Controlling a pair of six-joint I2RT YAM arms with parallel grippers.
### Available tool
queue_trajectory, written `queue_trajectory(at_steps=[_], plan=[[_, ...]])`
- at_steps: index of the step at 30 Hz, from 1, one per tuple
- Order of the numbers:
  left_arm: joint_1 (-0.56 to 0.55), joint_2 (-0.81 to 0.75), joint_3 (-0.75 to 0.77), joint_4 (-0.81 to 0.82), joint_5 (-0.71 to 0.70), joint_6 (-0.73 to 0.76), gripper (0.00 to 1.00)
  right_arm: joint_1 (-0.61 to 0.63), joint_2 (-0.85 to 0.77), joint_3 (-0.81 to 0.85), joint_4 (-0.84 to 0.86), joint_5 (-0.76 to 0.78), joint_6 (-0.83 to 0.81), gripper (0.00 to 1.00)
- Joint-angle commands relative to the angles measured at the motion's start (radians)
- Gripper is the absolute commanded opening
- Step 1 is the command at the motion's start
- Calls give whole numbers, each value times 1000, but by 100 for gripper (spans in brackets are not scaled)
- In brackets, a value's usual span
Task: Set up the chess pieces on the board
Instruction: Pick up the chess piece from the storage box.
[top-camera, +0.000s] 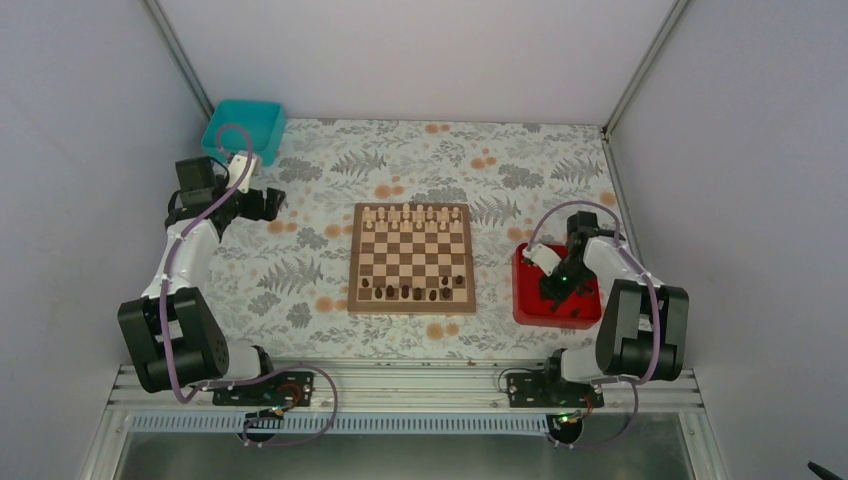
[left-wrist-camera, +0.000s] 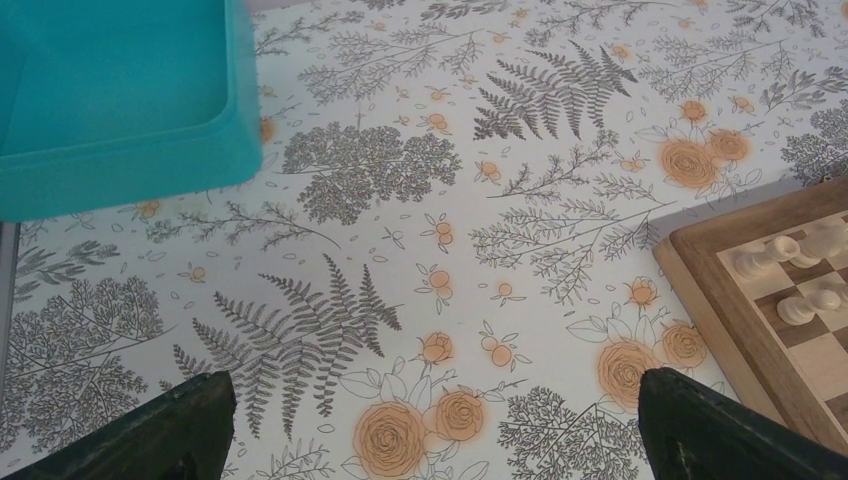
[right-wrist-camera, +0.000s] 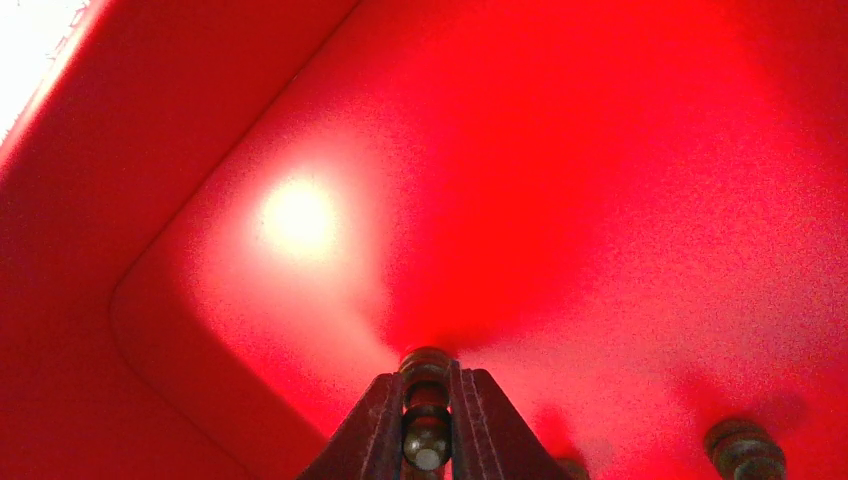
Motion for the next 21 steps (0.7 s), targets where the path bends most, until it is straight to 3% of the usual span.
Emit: queue_trajectory(at_steps=[1,9,15,21], plan=[[4,7,22,-1,26,8,100,-1,-21,46,-36,3,4,12],[5,2,23,-1,26,7,100,127,-56,258,-172,15,53,10],[5,-2,24,-1,22,7,100,363,21,484,-260,37,145,11],[5,-6,23,-1,16,5,100,627,206,745,-290,30,197,11]])
